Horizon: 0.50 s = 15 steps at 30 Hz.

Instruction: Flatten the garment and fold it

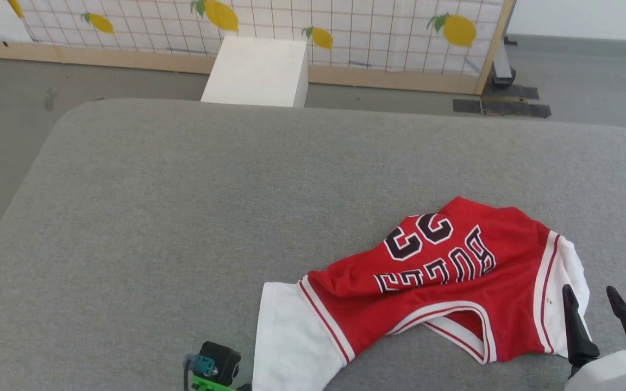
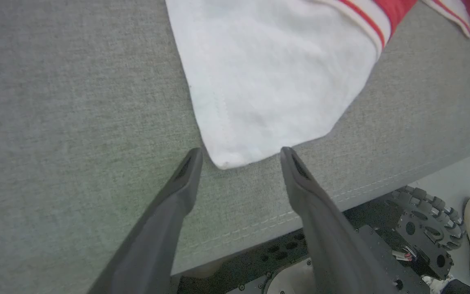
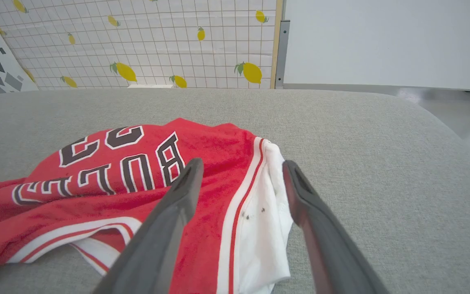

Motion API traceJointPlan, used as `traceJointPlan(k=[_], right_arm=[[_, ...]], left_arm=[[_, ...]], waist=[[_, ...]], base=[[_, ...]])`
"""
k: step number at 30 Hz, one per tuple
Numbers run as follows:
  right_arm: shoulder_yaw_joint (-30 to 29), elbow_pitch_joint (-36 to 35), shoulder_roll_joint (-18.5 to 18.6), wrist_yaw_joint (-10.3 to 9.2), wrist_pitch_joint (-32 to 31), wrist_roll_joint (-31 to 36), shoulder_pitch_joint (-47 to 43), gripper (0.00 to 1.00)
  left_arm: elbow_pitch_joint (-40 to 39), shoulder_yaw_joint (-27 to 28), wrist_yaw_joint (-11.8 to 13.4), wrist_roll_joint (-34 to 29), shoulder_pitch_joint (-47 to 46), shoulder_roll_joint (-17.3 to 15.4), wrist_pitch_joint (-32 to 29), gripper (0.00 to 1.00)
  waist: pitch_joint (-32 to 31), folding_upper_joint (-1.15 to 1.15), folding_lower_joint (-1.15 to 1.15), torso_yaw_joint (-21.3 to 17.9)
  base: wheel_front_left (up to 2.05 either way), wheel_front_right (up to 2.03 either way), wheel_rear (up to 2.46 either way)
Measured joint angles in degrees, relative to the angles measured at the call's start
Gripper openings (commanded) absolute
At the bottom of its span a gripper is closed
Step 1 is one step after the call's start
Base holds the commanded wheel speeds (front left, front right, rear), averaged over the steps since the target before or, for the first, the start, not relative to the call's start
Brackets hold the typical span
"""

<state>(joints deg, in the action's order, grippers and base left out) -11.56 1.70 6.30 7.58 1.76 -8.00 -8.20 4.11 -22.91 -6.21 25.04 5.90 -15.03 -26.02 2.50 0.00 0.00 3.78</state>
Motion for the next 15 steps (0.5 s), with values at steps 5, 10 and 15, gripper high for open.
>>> traceJointPlan(k=[5, 10, 15], right_arm=[[-0.1, -0.8, 0.1, 0.00, -0.5, 0.0, 0.1, 1.00], [-0.3, -1.1, 0.3, 0.01, -1.1, 0.0, 0.3, 1.00], [-0.6, -1.2, 0.6, 0.01, -1.4, 0.0, 0.5, 1.00]], left_arm=[[3.5, -0.4, 1.4, -3.0, -3.2, -0.2, -0.1, 1.00], [6.2, -0.8, 1.7, -3.2, -5.9, 0.2, -0.4, 0.76], [6.5, -1.8, 0.3, 0.2, -7.6, -1.2, -4.9, 0.00]], waist=[[1.8, 0.00, 0.00, -1.2], [3.6, 0.00, 0.00, -2.2], [4.5, 0.00, 0.00, -2.7]], base=[[0.00, 0.00, 0.00], [0.00, 0.00, 0.00], [0.00, 0.00, 0.00]])
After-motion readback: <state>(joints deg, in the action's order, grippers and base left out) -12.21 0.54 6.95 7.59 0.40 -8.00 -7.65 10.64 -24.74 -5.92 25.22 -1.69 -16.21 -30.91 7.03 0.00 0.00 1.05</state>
